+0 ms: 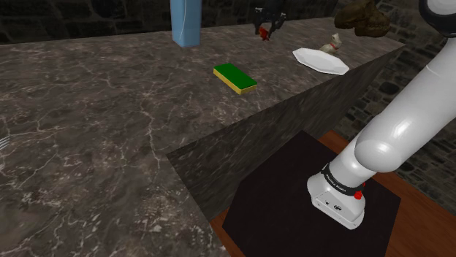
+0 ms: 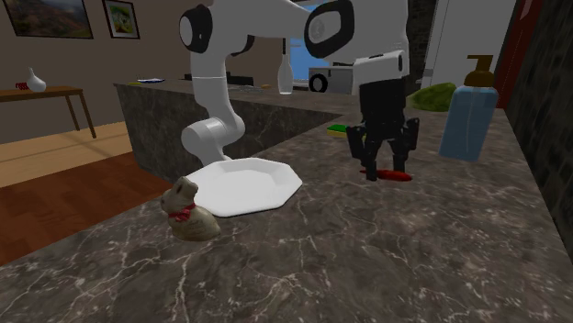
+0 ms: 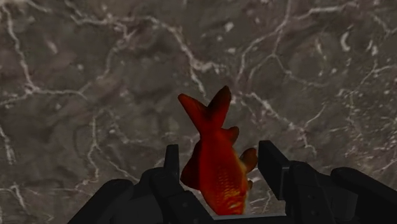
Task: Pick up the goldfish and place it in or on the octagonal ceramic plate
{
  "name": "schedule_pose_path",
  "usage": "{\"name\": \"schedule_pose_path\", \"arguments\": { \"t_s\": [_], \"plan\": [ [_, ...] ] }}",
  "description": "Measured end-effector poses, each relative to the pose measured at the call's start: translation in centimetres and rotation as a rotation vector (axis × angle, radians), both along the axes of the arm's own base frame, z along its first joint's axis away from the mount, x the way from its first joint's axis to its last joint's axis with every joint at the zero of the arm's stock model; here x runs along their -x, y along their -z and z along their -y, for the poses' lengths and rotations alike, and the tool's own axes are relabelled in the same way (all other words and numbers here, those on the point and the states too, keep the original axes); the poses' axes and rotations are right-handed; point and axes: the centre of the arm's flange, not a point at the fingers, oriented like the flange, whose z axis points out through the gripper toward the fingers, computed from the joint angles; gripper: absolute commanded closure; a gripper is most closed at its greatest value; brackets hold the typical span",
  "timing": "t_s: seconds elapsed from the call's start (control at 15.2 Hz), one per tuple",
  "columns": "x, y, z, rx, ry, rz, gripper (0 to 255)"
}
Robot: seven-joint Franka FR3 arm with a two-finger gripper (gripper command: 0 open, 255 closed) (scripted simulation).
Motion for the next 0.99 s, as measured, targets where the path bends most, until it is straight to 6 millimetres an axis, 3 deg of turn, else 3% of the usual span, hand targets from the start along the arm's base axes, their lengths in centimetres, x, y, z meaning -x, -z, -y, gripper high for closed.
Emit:
{"name": "schedule_pose_path", "arguments": {
  "t_s": [0.53, 0.99],
  "plan": [
    [0.0, -4.0, 0.0, 0.0, 0.0, 0.0, 255],
    [7.2, -4.7, 3.0, 0.0, 0.001, 0.0, 255]
  ]
}}
